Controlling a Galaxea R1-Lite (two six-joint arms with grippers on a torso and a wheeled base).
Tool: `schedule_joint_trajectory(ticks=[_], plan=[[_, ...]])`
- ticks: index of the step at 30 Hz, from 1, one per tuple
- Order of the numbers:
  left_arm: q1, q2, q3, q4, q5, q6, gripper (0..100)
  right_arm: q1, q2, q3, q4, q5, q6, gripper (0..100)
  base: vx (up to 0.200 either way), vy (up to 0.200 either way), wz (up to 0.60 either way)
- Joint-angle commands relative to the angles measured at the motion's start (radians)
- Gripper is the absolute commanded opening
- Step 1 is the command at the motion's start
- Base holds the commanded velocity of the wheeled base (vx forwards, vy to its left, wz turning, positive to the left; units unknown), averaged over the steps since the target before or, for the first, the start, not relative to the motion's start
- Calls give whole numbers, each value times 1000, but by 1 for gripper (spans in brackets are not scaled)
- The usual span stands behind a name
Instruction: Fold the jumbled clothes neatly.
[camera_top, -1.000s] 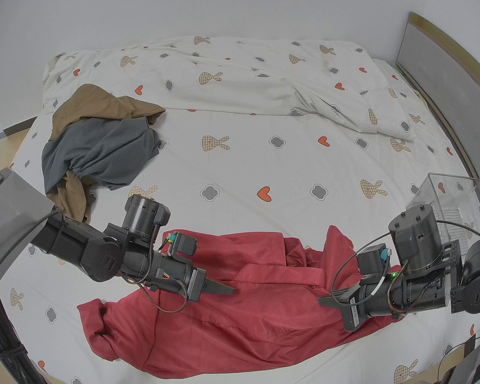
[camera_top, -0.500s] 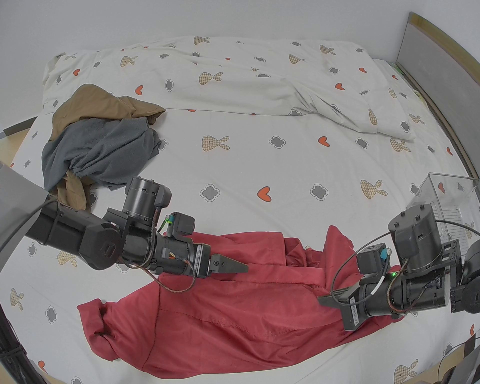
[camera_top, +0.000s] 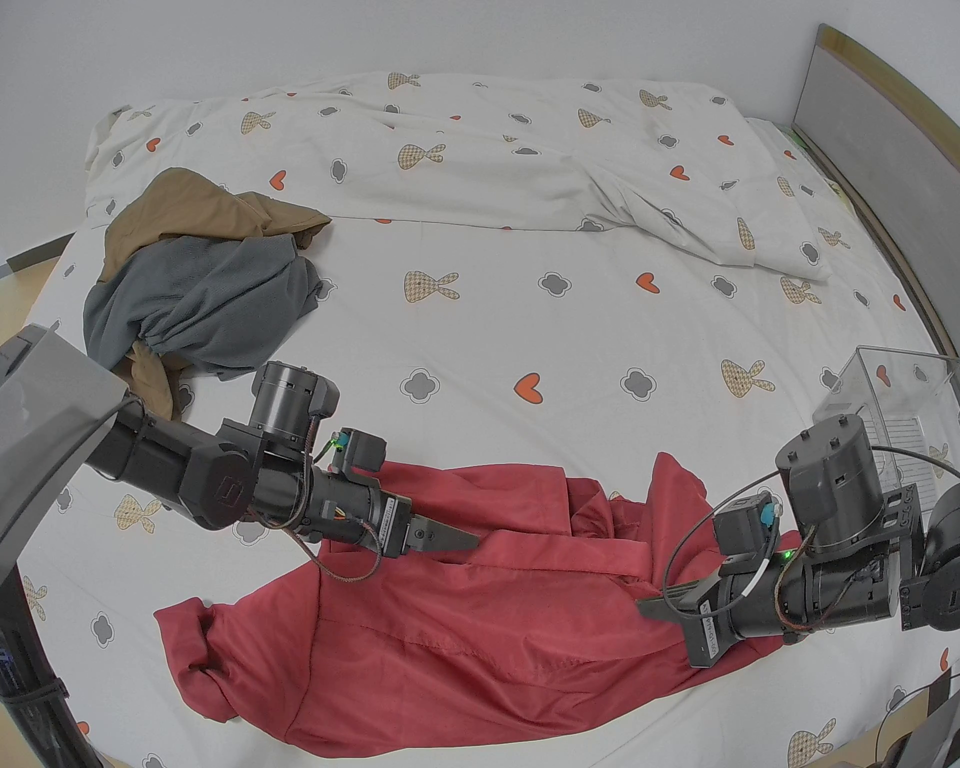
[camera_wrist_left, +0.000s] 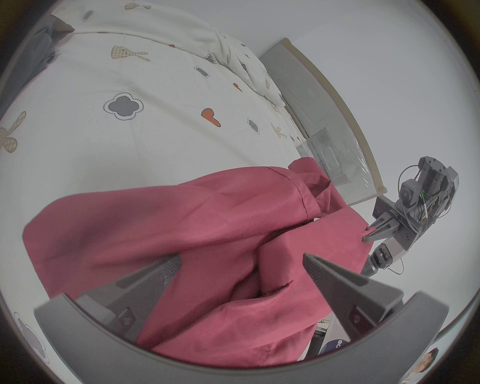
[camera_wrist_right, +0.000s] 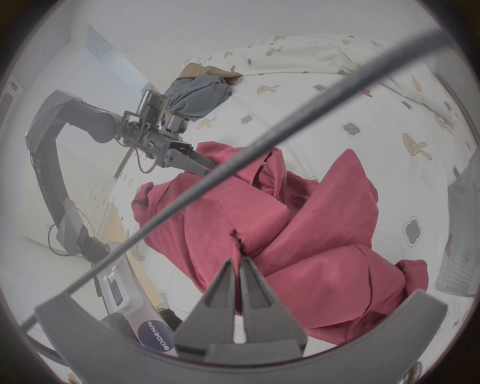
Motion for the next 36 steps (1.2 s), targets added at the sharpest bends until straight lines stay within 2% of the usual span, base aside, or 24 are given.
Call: schedule_joint_trajectory(ticks=[1,6,7,15,19,20,23,33,34,36], plan=[[-25,43,-19,-2,0,1,100,0,-6,10,1,0,-1,0,0,0,0],[-43,57,-36,1,0,1,100,1,-5,13,0,0,-1,0,0,0,0],[-46,57,-34,3,0,-1,0,1,-1,13,0,0,-1,0,0,0,0],[-63,-43,82,3,-11,4,0,-2,3,11,0,0,1,0,0,0,0],[-65,-111,137,1,-64,4,0,-2,5,11,0,2,1,0,0,0,0],[-69,-140,165,1,-110,2,0,-2,12,8,-2,2,1,0,0,0,0],[-80,-164,202,1,-157,4,0,0,20,7,-2,0,1,0,0,0,0],[-102,-94,154,0,-157,21,0,0,18,5,-2,0,2,0,0,0,0],[-102,-94,154,0,-157,21,100,0,18,5,-2,0,2,0,0,0,0],[-102,-71,137,0,-157,52,100,0,18,5,-2,0,2,0,0,0,0]])
